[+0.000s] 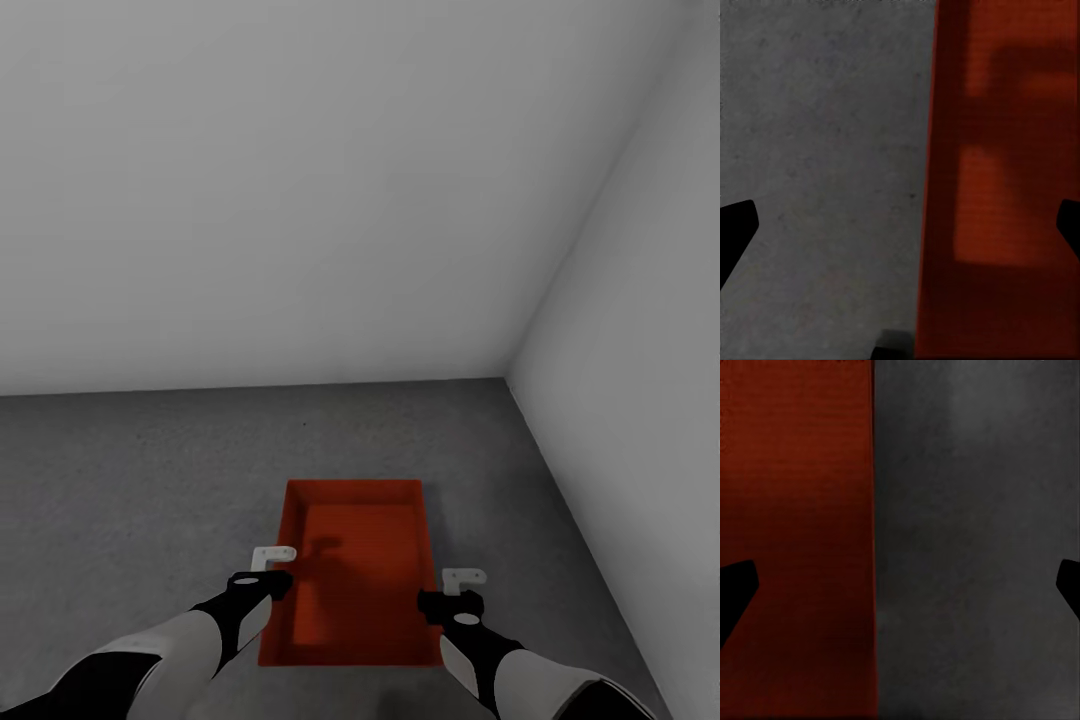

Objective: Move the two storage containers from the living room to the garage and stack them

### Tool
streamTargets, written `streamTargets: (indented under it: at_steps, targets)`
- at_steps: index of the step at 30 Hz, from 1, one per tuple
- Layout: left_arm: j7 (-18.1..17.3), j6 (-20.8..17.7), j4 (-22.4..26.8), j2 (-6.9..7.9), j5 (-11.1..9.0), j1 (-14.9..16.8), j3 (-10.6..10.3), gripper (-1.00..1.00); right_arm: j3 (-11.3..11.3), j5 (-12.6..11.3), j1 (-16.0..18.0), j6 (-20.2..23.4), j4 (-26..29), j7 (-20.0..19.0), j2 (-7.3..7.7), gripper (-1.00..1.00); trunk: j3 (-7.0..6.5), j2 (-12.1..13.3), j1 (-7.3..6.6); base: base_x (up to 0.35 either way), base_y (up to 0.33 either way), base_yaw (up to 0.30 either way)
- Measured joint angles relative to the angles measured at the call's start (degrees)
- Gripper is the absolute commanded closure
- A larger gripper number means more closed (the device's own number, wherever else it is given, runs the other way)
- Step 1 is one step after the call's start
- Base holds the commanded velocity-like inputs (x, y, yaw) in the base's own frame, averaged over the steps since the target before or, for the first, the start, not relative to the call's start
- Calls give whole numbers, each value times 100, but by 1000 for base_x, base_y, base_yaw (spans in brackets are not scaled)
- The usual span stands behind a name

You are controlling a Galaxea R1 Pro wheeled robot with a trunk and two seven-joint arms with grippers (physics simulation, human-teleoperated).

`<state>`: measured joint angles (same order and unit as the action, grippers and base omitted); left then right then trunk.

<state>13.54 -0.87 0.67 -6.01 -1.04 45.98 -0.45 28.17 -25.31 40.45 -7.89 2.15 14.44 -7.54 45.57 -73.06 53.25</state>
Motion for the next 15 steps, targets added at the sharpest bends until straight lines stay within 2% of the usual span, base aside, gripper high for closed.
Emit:
streamTargets:
  at_steps: [15]
  targets:
    - [14,0,0,-3,0,2,6,-100,0,-5,3,-17,0,0,-3,-100,-269,602,-330,0,0,0]
